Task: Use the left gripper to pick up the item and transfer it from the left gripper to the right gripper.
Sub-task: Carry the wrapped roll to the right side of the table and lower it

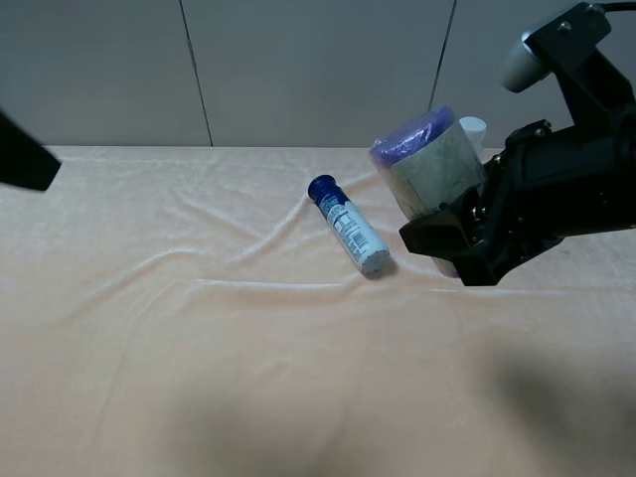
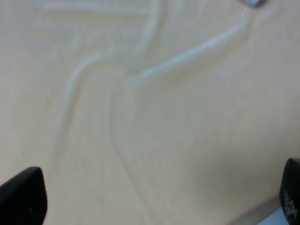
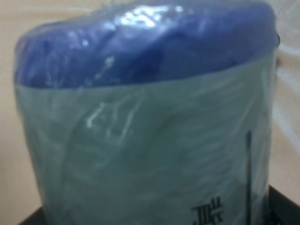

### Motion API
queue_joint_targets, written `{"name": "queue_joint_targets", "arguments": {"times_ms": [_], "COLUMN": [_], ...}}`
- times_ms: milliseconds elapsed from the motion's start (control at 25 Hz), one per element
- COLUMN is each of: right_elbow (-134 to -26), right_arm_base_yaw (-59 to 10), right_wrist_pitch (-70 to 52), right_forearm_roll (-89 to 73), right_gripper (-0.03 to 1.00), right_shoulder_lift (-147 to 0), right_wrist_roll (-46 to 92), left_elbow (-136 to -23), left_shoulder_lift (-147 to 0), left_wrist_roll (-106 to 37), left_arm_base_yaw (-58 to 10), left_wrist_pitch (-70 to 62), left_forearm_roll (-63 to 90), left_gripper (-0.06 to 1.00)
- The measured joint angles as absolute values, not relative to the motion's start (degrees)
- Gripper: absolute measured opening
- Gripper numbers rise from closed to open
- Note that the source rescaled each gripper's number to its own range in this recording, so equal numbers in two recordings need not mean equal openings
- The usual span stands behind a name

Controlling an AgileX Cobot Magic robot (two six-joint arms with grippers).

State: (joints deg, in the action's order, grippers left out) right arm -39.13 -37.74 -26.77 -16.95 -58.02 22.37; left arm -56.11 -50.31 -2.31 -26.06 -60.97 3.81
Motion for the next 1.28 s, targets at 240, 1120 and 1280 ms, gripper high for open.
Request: {"name": "queue_joint_targets", "arguments": {"times_ms": [240, 1120, 1280], "right_elbow": [-39.13, -39.13, -39.13], "right_arm_base_yaw": [-37.74, -37.74, -37.74], "right_wrist_pitch": [-26.77, -26.77, -26.77], "right_forearm_roll": [-16.95, -16.95, -16.95], "right_gripper": [0.03, 0.03, 0.03], "right_shoulder_lift": [-58.02, -58.02, -58.02], "right_wrist_roll": [22.11, 19.47, 19.27], "left_elbow": [-44.6, -28.73, -28.45], "left_shoulder_lift": [-33.26, 0.35, 0.35], "left_wrist_roll": [-2.01, 1.6, 1.6], "left_arm_base_yaw": [-26.06, -26.06, -26.06], "left_wrist_pitch": [-59.52, -60.96, -60.84], "left_forearm_roll": [2.85, -0.85, -0.84], "left_gripper": [1.0, 1.0, 1.0]}}
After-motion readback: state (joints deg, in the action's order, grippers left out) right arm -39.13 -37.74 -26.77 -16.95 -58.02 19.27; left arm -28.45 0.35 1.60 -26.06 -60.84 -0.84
